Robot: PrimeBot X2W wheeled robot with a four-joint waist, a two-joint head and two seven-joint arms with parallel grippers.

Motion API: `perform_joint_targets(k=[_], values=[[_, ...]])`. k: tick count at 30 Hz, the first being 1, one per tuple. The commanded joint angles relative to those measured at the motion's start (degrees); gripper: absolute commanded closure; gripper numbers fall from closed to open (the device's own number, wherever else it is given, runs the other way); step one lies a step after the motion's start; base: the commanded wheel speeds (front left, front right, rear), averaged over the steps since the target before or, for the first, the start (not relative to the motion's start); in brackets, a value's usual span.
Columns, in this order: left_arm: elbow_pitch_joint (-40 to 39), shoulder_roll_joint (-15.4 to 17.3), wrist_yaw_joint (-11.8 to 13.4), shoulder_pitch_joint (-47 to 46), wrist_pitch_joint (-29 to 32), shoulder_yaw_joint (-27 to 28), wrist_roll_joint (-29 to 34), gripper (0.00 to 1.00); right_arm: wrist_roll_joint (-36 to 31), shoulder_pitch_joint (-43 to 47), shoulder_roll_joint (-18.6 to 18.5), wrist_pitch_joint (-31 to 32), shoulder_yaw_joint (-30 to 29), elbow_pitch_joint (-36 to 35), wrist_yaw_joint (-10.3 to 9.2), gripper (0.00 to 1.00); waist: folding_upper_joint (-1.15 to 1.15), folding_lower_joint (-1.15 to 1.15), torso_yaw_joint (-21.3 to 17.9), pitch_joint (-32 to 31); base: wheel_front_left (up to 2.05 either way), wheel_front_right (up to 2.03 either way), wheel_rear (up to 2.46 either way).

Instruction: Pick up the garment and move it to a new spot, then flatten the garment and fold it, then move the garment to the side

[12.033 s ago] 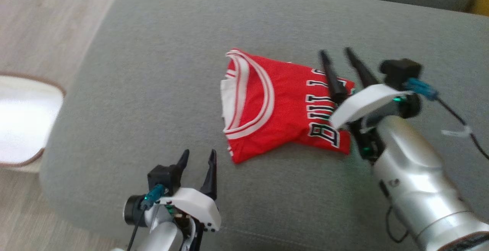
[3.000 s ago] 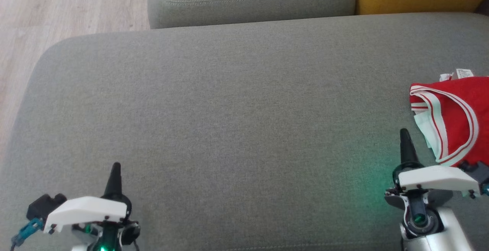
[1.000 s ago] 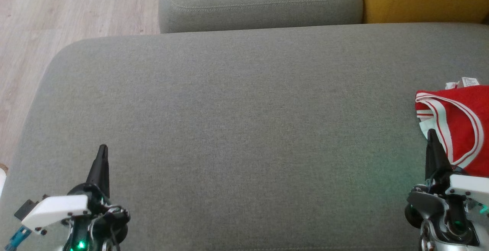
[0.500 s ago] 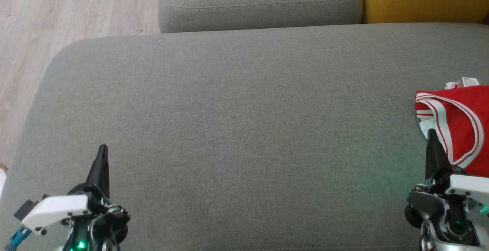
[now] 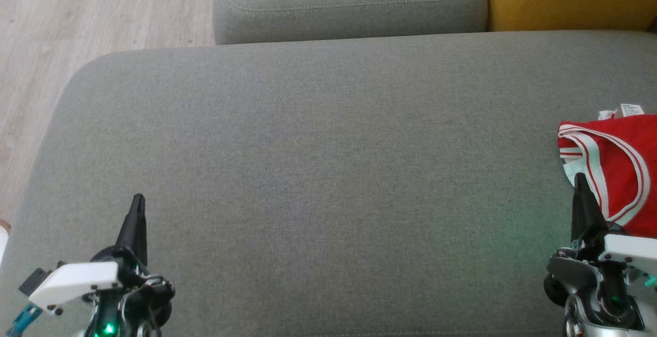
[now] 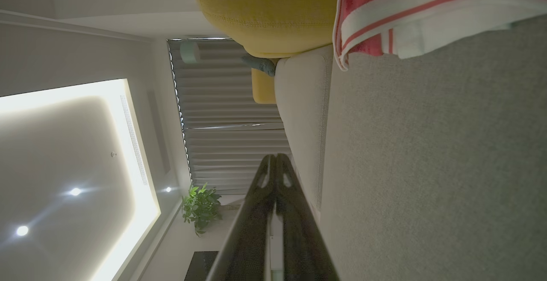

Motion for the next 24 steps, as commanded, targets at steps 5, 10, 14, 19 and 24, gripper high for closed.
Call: perform_joint_targets(k=[5,10,14,19,24], values=[[-2.21,0.86,-0.42,-3.35,0.44,2.03,-0.25,1.0,0.4,-1.07,-0.26,0.34,1.17,-2.24,0.39,1.0,0.0,0.0,0.0,0.0,0.0,0.0,0.0],[-2.21,0.86,-0.42,-3.35,0.44,2.03,-0.25,1.0,0.4,-1.07,-0.26,0.34,1.17,-2.24,0.39,1.0,0.0,0.0,0.0,0.0,0.0,0.0,0.0],[-2.21,0.86,-0.42,-3.35,0.44,2.03,-0.25,1.0,0.41,-1.07,-0.26,0.34,1.17,-2.24,0.39,1.0,0.0,0.0,0.0,0.0,0.0,0.0,0.0],[-2.21,0.86,-0.42,-3.35,0.44,2.03,-0.25,1.0,0.41,-1.07,-0.26,0.34,1.17,-2.24,0.39,1.0,0.0,0.0,0.0,0.0,0.0,0.0,0.0],[-2.21,0.86,-0.42,-3.35,0.44,2.03,-0.25,1.0,0.41,-1.07,-0.26,0.34,1.17,-2.24,0.39,1.0,0.0,0.0,0.0,0.0,0.0,0.0,0.0]])
